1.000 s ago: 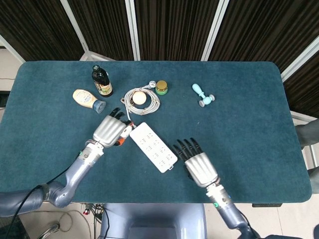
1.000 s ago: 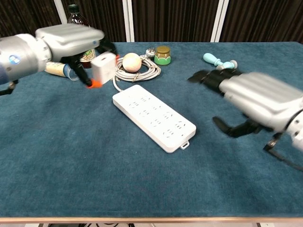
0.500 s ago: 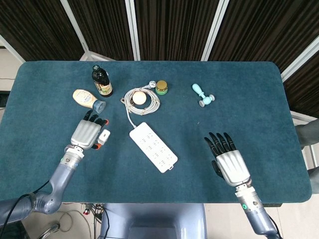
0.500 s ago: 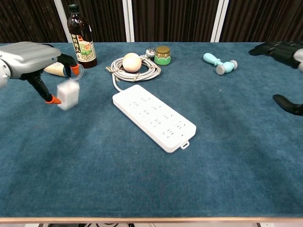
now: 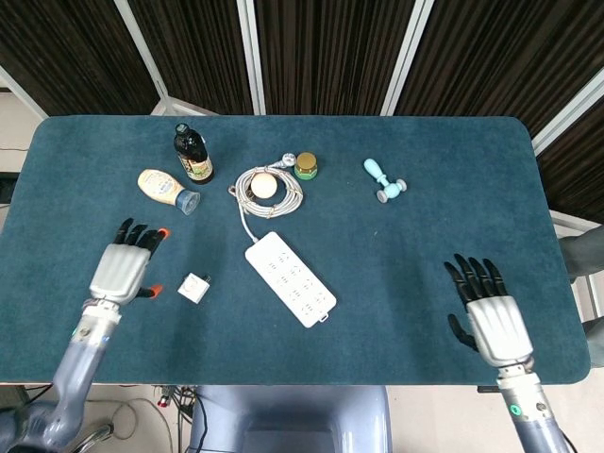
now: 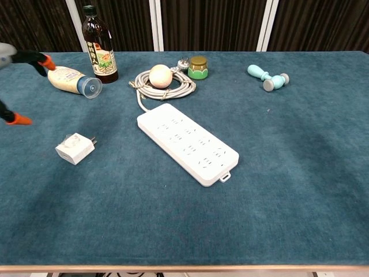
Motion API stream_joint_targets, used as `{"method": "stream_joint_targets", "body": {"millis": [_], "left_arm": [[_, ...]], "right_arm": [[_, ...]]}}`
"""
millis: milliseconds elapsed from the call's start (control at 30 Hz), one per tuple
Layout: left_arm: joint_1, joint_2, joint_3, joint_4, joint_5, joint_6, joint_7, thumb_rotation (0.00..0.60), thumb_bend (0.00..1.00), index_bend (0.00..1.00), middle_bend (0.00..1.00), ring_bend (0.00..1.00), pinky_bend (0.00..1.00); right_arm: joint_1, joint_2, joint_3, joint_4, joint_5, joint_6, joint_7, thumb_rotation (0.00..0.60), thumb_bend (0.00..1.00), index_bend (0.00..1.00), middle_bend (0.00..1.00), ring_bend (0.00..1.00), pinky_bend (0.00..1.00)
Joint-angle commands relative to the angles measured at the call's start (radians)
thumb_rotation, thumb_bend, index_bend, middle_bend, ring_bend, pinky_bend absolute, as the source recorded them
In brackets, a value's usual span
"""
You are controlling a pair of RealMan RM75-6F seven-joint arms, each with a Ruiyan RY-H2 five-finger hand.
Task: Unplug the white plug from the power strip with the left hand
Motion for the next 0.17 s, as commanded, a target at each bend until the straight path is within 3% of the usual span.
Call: {"method": "stream_joint_targets", "body": {"millis": [33, 167], "left_arm": [[0.131, 0.060, 0.090, -0.070, 0.131, 0.139, -0.100, 0.600, 0.01, 0.15, 0.17, 0.07, 0.01], [0.217, 0.090, 0.144, -0.061, 0.211, 0.225, -0.149, 0.600, 0.01, 0.11, 0.12, 0.03, 0.00]], "right_arm": [[-0.056, 0.044, -0.019, 0.051, -0.028, 0.065, 0.109, 0.600, 0.44, 0.00, 0.00, 0.00, 0.00], [-0.089, 0.070, -0.018, 0.104, -0.041, 0.112, 0.178, 0.600, 0.43, 0.00, 0.00, 0.00, 0.00]]}}
